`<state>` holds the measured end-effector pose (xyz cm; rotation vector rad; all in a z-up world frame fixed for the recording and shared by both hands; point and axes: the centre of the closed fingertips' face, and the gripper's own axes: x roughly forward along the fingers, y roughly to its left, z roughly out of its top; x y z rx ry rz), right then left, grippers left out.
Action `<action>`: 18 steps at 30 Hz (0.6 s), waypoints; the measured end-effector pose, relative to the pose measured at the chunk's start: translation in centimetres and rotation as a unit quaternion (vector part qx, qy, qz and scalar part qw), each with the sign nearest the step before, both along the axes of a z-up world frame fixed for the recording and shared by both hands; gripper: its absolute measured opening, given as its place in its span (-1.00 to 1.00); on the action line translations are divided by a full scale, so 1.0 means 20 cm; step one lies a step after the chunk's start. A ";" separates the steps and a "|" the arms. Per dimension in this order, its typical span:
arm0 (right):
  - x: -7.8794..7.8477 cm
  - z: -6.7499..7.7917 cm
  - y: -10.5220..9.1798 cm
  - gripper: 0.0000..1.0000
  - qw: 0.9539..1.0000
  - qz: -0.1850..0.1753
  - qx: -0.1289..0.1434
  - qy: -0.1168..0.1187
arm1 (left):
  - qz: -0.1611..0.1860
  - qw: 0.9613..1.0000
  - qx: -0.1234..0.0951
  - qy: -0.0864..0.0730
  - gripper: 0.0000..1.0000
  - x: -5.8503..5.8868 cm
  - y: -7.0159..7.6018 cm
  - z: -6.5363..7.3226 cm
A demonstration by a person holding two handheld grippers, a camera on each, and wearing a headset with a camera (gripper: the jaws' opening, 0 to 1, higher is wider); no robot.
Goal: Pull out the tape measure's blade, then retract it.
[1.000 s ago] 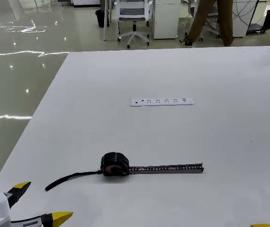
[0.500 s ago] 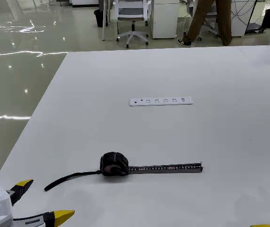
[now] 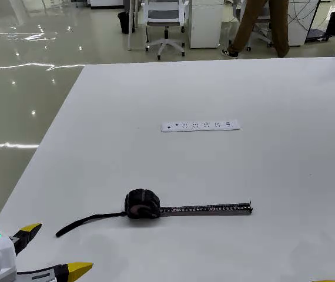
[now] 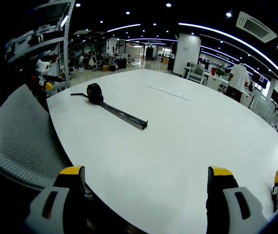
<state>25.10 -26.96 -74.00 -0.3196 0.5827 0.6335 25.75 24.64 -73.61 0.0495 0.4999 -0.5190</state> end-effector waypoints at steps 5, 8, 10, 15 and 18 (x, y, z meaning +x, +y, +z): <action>0.00 0.00 0.01 1.00 1.000 0.004 -0.001 0.000 | 0.001 1.000 0.001 -0.001 1.00 0.01 0.01 0.00; 0.01 0.00 0.00 1.00 1.000 0.006 -0.003 0.001 | 0.001 1.000 0.000 -0.002 1.00 0.01 0.01 0.01; 0.01 0.00 0.00 1.00 1.000 0.005 -0.002 0.000 | 0.000 1.000 0.001 -0.003 1.00 0.02 0.01 0.01; 0.01 0.00 0.00 1.00 1.000 0.008 -0.003 0.000 | -0.001 1.000 0.001 -0.001 1.00 0.03 0.01 0.01; 0.02 0.00 0.00 1.00 1.000 0.010 -0.004 0.000 | -0.002 1.000 0.002 -0.003 1.00 0.03 0.01 0.01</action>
